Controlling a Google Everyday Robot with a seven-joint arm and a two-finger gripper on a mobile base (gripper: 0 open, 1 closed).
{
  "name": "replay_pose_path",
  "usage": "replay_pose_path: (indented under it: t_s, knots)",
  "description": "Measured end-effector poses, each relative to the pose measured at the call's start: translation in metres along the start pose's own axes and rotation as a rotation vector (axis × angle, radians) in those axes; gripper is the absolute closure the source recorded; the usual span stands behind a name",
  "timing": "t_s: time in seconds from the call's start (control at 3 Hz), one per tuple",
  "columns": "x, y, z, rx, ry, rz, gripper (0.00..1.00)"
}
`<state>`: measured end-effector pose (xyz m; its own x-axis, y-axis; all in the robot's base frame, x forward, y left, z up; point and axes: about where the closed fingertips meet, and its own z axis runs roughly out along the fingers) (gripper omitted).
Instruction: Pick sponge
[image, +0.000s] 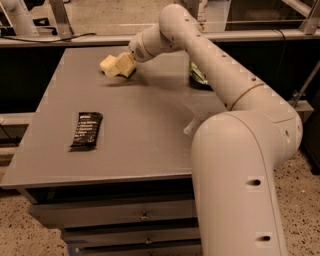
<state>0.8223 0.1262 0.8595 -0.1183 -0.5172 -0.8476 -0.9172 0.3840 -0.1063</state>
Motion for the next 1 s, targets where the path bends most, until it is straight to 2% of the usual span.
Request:
replay_pose_path:
  t_s: [0.33, 1.0]
  knots:
    - [0.003, 0.007, 0.000, -0.019, 0.009, -0.012, 0.18]
    - [-0.003, 0.019, -0.018, -0.026, -0.017, -0.040, 0.65]
